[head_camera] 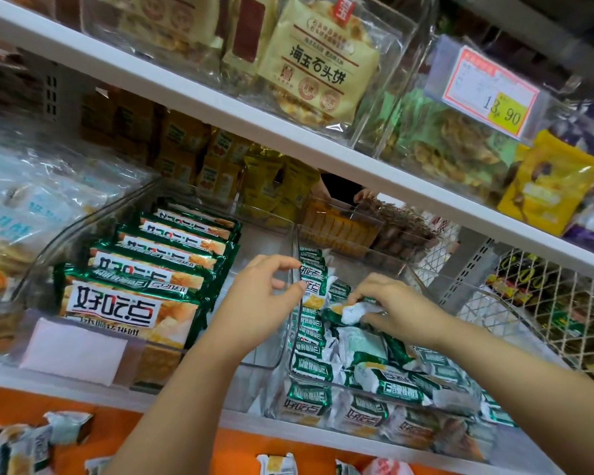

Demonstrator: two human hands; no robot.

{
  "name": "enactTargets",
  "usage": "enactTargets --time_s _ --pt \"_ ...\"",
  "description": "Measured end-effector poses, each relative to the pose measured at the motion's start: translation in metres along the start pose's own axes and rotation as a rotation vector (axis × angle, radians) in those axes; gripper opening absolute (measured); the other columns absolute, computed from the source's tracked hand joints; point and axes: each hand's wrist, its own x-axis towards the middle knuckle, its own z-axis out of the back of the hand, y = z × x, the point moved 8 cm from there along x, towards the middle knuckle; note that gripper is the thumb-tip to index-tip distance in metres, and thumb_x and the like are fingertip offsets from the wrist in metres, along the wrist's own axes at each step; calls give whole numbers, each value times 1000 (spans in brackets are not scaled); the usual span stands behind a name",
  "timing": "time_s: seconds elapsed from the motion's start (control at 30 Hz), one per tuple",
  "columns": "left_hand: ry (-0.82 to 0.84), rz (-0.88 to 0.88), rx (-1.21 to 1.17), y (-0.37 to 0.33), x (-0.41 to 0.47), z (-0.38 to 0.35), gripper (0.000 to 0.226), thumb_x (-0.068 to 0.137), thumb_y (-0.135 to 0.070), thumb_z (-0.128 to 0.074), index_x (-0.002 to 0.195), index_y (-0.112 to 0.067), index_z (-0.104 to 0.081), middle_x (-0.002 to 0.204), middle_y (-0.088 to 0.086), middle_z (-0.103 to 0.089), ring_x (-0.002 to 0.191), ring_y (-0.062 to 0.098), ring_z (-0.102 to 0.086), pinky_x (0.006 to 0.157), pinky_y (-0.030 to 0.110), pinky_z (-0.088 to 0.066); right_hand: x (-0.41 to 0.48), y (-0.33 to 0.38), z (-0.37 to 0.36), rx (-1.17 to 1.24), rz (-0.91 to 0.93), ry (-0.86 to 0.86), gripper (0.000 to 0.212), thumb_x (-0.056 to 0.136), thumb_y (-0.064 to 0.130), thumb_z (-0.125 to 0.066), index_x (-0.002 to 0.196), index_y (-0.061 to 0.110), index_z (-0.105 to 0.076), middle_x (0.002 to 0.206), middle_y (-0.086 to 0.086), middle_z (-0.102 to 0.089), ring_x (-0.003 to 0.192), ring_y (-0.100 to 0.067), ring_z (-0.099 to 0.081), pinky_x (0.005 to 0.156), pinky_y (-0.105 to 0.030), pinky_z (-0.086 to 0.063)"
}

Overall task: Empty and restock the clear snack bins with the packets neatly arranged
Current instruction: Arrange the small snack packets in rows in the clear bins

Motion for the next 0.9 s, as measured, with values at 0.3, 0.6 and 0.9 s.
enactTargets --time_s 0.3,0.6,0.9 --pt "-4 1 -1 -1 0 0 27 92 -30 -59 119 -30 -56 120 -12 -48 102 5 -56 74 10 -40 -4 14 -2 542 -69 -36 27 87 4 -61 90 28 -74 119 15 -54 100 -6 -57 79 -17 -43" --pt "-3 9 -2 0 -1 1 24 92 -31 -59 116 -33 -56 118 -14 -47 99 1 -56 71 6 -37 33 12 -7 585 -101 -229 33 81 0 -69 90 29 -55 100 9 -56 82 -6 -52 71 -14 -43" --pt "0 8 -6 0 0 0 24 92 -31 -58 116 -33 -55 117 -14 -47 100 2 -56 71 7 -37 46 11 -20 222 -76 -249 23 80 18 -75 93 27 -58 96 11 -57 97 -16 -52 84 -32 -42"
